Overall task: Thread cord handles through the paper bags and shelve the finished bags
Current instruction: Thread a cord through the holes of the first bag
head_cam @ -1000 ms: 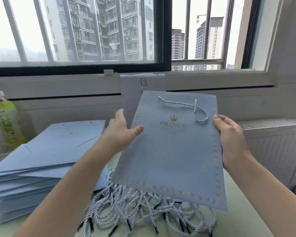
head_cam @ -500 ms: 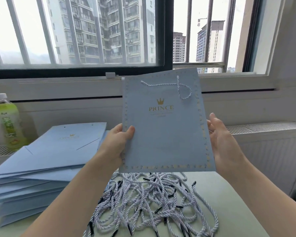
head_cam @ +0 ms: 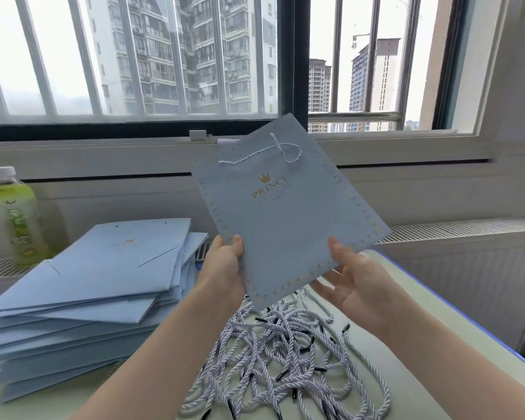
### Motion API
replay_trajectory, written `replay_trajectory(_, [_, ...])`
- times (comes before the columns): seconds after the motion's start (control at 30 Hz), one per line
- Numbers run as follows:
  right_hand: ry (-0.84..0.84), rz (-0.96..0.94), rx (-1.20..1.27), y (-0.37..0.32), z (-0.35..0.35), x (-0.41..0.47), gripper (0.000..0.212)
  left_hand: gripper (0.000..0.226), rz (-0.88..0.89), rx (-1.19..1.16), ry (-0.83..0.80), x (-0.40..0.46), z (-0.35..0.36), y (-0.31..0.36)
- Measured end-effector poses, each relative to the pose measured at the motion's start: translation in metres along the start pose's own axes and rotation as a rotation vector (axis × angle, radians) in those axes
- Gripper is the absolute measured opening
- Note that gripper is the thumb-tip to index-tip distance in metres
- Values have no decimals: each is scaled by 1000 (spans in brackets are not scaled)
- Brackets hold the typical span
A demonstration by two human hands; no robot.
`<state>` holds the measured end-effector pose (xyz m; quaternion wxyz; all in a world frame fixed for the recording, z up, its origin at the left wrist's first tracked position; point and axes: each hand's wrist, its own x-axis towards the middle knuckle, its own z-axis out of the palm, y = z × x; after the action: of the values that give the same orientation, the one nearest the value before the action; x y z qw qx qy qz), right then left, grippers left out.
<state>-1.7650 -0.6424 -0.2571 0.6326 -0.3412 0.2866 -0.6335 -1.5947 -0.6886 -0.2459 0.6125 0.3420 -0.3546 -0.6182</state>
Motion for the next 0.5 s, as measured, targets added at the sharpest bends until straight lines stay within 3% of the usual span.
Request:
replay_trajectory(0.13, [8,10,-136,12,-2,1,19,25,23,71,-46,1,2,-1])
replay_trajectory(0.27, [101,-253,-391,12,-2,-1,16,37,-76,319,-55,2,-3,-8])
replay_trajectory(0.5, [189,-335,-464,13,-6,0,19,21,-55,582,-79,-3,1,-7])
